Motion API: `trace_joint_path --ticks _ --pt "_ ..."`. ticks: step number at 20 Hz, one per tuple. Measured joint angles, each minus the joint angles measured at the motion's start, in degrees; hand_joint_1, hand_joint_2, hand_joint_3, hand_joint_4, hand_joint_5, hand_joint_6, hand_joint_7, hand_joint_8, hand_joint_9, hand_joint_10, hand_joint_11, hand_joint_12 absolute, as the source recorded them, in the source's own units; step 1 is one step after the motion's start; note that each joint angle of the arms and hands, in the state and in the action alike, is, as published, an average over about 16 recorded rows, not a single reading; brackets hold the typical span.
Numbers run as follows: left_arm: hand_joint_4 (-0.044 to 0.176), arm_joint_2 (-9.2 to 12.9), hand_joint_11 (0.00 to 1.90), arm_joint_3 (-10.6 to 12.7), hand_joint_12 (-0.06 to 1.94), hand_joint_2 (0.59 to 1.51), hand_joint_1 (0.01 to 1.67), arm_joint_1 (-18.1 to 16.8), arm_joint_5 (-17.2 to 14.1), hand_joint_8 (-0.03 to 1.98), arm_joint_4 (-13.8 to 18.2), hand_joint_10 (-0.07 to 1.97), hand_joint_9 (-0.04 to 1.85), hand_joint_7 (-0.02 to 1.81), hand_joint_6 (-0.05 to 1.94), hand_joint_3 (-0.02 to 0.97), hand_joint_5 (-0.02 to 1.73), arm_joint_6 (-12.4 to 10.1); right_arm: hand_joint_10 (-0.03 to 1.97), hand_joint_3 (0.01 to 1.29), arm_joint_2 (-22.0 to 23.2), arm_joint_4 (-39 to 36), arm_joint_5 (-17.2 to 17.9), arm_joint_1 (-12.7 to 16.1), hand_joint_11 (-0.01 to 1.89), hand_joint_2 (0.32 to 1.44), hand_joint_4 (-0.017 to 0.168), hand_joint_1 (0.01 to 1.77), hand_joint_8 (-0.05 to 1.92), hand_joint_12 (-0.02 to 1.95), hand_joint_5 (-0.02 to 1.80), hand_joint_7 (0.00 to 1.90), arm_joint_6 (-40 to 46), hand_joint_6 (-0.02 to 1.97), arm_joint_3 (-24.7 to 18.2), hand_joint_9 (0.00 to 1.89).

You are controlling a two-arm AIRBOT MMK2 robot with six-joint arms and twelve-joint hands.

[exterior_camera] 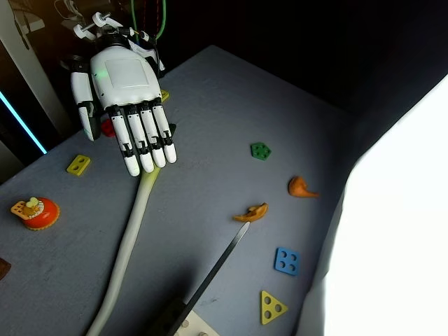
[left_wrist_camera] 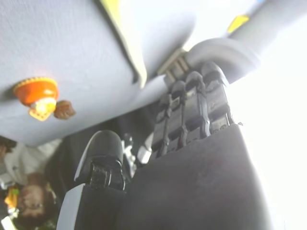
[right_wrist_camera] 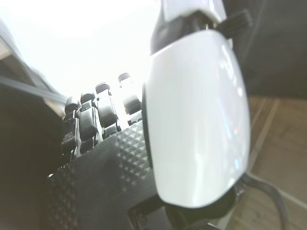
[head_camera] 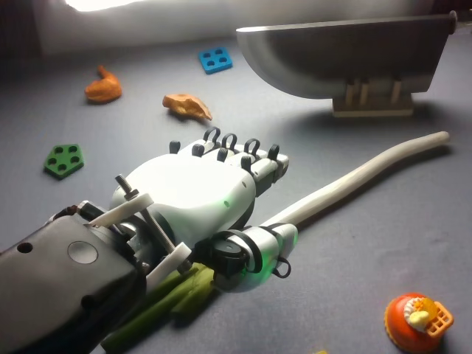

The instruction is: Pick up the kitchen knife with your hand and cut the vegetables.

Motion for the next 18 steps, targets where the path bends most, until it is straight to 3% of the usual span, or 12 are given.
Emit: trace_joint_path --ticks 3,6,9,12,15,18 --pt "0.002 0.01 0.06 0.07 0.65 1.474 0.07 -0.25 -0.12 0.02 0.0 0.08 0.3 0.35 0.02 0.009 0.31 -0.02 0.38 0.02 5.62 2.66 -2.72 1.34 0.06 1.04 0.019 0.29 0.15 0.73 0.32 0.35 -6.28 0.14 -10.17 0.26" --pt "0.002 0.09 0.13 0.1 0.93 1.454 0.11 -0.48 -0.21 0.05 0.01 0.3 0.41 0.52 0.03 0.008 0.47 -0.05 0.64 0.02 10.09 5.7 -6.37 2.57 0.13 1.1 0.01 0.18 0.33 1.09 0.5 0.54 -13.07 0.28 -19.18 0.4" --pt "0.002 0.35 0.21 -0.03 1.24 1.436 0.14 -0.77 -0.32 0.25 -0.04 0.59 0.52 0.66 0.12 0.008 0.64 -0.1 0.99 0.02 13.41 9.1 -10.64 3.31 0.25 1.17 0.001 0.08 0.61 1.46 0.67 0.74 -19.69 0.58 -26.93 0.57" --pt "0.002 0.79 0.3 -0.38 1.52 1.426 0.18 -1.23 -0.61 0.52 0.01 0.91 0.62 0.78 0.33 0.008 0.76 -0.15 1.31 0.02 15.95 13.08 -14.75 3.52 0.38 1.2 0.0 0.05 0.9 1.78 0.8 0.91 -25.76 0.85 -33.32 0.72" --pt "0.002 1.25 0.4 -0.85 1.72 1.429 0.18 -1.62 -0.94 0.77 0.03 1.22 0.69 0.86 0.55 0.008 0.83 -0.16 1.56 0.02 17.74 16.92 -17.88 3.55 0.49 1.22 0.001 0.04 1.15 1.91 0.88 1.01 -30.6 1.13 -38.23 0.82" --pt "0.002 1.71 0.46 -1.44 1.84 1.434 0.17 -2.03 -1.27 1.0 0.05 1.49 0.71 0.88 0.77 0.007 0.84 -0.15 1.65 0.02 18.77 19.72 -20.05 3.53 0.57 1.23 0.001 0.04 1.35 1.94 0.9 1.05 -33.91 1.36 -41.65 0.89"
